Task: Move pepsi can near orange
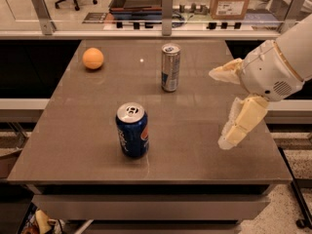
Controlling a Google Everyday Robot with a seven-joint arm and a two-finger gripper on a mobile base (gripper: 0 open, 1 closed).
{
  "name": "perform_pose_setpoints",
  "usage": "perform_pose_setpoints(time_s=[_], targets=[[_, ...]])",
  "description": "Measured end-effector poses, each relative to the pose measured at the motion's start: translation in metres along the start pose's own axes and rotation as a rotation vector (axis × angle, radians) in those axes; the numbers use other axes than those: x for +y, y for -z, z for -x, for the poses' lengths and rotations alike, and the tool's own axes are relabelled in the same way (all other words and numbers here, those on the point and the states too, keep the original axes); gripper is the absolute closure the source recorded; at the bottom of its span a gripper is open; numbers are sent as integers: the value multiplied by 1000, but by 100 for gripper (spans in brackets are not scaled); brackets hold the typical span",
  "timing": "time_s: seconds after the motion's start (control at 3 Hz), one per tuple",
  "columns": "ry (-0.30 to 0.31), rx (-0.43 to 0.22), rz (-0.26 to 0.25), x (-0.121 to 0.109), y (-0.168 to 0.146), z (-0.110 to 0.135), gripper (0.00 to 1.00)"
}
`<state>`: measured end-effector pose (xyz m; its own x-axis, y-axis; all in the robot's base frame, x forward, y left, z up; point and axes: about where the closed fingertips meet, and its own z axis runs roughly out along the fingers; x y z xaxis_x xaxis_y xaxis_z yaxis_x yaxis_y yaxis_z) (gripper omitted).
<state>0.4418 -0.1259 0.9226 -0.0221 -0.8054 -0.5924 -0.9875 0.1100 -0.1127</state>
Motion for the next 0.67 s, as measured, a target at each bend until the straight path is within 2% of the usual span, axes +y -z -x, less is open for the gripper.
perform_pose_setpoints(time_s=[0.67], targets=[[-18,-119,83,21,-39,27,0]])
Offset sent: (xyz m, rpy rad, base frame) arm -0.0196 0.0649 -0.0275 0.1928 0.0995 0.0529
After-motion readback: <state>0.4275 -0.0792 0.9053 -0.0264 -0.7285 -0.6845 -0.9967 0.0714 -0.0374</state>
